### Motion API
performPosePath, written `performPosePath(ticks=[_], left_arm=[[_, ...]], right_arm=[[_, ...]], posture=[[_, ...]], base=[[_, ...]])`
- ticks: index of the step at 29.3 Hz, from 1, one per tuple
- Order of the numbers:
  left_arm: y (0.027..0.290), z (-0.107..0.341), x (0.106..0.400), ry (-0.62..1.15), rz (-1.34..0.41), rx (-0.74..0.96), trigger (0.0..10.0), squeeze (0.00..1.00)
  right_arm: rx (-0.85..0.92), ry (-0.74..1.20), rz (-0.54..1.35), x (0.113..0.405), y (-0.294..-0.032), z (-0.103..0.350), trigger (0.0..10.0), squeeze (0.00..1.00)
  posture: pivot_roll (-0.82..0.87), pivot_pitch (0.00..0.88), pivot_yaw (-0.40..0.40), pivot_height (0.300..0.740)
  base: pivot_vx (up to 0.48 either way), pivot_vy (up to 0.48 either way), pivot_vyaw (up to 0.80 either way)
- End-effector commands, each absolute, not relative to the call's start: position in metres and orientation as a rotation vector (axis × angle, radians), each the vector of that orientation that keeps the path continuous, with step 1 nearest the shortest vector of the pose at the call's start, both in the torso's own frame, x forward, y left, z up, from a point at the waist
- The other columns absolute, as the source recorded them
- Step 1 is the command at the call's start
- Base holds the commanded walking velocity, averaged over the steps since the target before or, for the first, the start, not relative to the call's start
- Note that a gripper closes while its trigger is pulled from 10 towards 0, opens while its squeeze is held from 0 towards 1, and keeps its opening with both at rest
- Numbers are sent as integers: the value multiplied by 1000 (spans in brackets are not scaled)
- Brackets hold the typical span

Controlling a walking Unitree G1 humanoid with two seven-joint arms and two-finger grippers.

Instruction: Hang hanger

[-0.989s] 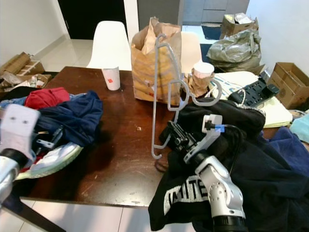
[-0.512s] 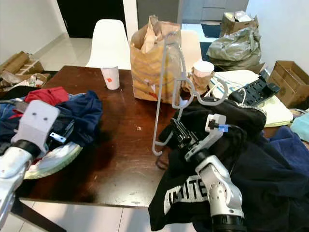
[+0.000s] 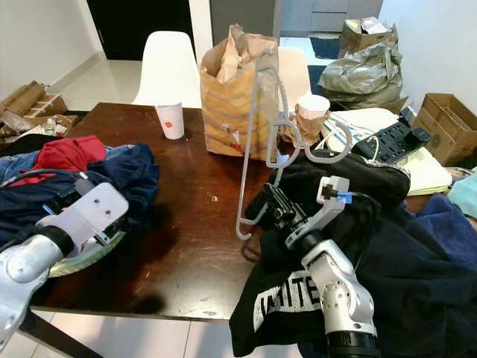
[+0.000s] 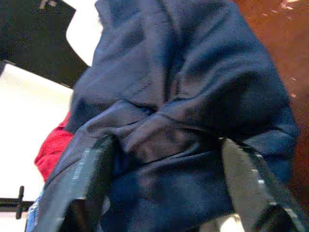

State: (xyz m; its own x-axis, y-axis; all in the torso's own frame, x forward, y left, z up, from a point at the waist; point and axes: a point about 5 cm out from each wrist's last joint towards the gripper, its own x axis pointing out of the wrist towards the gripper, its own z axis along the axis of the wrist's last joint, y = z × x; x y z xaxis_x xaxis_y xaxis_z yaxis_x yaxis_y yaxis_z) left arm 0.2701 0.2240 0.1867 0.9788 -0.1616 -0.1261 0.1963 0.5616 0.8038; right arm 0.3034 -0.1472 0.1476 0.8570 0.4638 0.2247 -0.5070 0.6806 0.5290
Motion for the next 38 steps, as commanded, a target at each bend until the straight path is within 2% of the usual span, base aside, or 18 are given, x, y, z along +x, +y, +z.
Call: performPosePath(ticks=[1, 14, 16, 18, 19, 20, 21, 22, 23, 24, 25, 27, 30, 32, 35, 38], left_arm=[[226, 186, 270, 57, -224, 1002, 0, 0], [239, 203, 269, 34, -156, 1042, 0, 0], [237, 223, 271, -48, -110, 902, 0, 0], [237, 223, 271, -48, -110, 902, 0, 0], [235, 234, 271, -97, -97, 814, 0, 0], [235, 234, 271, -97, -97, 814, 0, 0], [235, 273, 269, -265, -74, 588, 0, 0], [245, 318, 259, -463, -53, 367, 0, 0], [253, 347, 246, -605, -60, 223, 0, 0], [253, 347, 246, -605, -60, 223, 0, 0], [263, 369, 233, -714, -49, 134, 0, 0], [278, 386, 221, -765, 15, 157, 0, 0], [286, 389, 218, -763, 63, 184, 0, 0], [302, 390, 212, -755, 204, 230, 0, 0], [312, 391, 207, -762, 286, 233, 0, 0], [334, 400, 193, -773, 457, 267, 0, 0]], right_arm=[[615, -77, 509, 303, -153, 145, 10000, 0], [616, -75, 503, 303, -152, 144, 10000, 0], [616, -74, 503, 304, -152, 144, 10000, 0], [616, -74, 503, 304, -152, 144, 10000, 0], [616, -74, 503, 304, -152, 144, 10000, 0], [616, -74, 503, 304, -152, 144, 10000, 0], [616, -72, 504, 304, -152, 144, 10000, 0], [617, -71, 503, 304, -152, 143, 10000, 0], [618, -70, 503, 305, -153, 143, 10000, 0], [618, -70, 503, 305, -153, 143, 10000, 0], [620, -68, 503, 305, -153, 142, 10000, 0], [624, -66, 504, 306, -152, 142, 10000, 0], [625, -65, 506, 306, -151, 142, 10000, 0], [626, -64, 507, 306, -150, 142, 10000, 0], [626, -64, 508, 306, -150, 141, 10000, 0], [627, -64, 506, 306, -151, 141, 10000, 0]], posture=[[-7, 72, 11, 740], [0, 73, 9, 740], [0, 73, 8, 740], [0, 73, 8, 740], [1, 72, 6, 740], [1, 72, 6, 740], [3, 71, 5, 740], [8, 73, 6, 740], [8, 73, 6, 740], [8, 73, 6, 740], [15, 74, 3, 740], [24, 72, 0, 740], [24, 71, 0, 740], [23, 72, 0, 740], [17, 72, 1, 740], [16, 69, 1, 740]], base=[[0, 0, 0], [0, 0, 0], [0, 0, 0], [0, 0, 0], [0, 0, 0], [0, 0, 0], [0, 0, 0], [0, 0, 0], [0, 0, 0], [0, 0, 0], [0, 0, 0], [0, 0, 0], [0, 0, 0], [0, 0, 0], [0, 0, 0], [0, 0, 0]])
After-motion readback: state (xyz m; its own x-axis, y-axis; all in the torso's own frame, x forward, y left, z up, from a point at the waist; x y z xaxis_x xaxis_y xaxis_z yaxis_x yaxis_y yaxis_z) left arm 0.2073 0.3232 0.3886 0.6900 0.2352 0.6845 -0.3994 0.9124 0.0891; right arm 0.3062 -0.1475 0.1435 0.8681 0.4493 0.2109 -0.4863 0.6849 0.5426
